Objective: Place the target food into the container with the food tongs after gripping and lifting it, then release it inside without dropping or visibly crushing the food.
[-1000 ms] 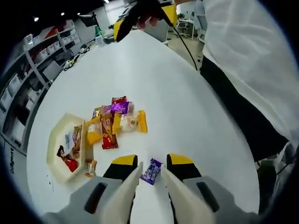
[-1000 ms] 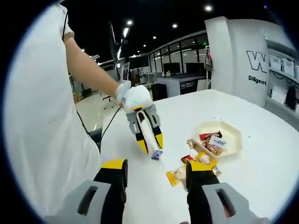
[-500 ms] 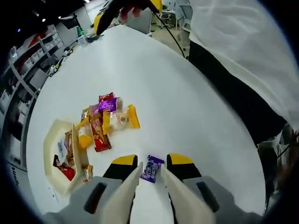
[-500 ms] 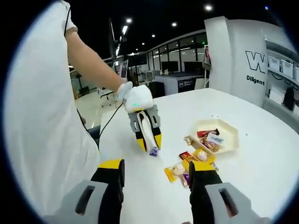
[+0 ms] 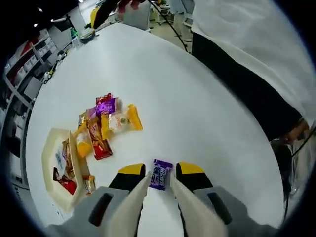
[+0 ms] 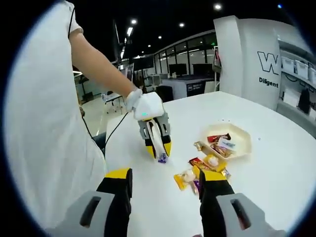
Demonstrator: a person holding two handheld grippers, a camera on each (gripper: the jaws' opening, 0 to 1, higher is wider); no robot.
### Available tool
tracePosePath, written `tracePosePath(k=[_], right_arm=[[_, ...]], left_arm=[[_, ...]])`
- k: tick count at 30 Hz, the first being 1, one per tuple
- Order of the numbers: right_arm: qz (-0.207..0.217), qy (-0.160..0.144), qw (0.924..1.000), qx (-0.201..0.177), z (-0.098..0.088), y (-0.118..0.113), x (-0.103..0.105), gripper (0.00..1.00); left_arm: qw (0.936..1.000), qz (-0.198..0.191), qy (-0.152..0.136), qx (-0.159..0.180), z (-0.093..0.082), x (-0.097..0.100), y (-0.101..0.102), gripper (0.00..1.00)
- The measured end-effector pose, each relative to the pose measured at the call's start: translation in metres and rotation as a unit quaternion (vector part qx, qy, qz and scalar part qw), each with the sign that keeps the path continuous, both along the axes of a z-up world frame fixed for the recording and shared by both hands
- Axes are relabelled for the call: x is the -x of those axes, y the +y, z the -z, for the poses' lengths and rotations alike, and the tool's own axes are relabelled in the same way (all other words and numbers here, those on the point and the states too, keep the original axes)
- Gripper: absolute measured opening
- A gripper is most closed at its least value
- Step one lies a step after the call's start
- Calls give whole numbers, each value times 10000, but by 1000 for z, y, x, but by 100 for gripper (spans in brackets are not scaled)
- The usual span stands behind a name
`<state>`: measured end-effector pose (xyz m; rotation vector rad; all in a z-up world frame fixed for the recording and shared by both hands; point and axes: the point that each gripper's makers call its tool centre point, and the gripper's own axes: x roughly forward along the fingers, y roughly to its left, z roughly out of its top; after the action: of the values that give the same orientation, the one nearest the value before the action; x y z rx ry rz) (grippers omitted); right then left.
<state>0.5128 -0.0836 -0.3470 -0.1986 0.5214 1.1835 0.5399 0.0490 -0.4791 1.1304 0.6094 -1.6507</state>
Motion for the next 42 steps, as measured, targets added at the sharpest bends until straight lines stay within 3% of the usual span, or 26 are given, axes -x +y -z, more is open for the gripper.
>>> tracePosePath(k=[14,20,26,31,35,41,42], right_arm=[[-24,39,10000,-22,0,-1,0,50],[-18,49,10000,-29,1,-1,-1,49],[-38,52,10000,-21,2,0,-2,49],[-69,42,10000,-24,1,2,-2,48],[-74,30,10000,-41,0,3,-3,48],[-95,18,9999,-66,-2,5,-3,48],[-96,13,9999,-63,-2,4,-3,48]], left_arm=[[9995,-287,56,-110,6,-5,0,19],[9964,-831,142,-31,6,-10,0,18],[9867,-1591,310,162,5,-17,2,17],[9842,-1738,305,178,5,-20,4,16],[9772,-2061,404,313,-4,-28,5,16],[9607,-2610,536,777,-29,-49,0,16],[9557,-2739,589,899,-36,-55,-3,16]])
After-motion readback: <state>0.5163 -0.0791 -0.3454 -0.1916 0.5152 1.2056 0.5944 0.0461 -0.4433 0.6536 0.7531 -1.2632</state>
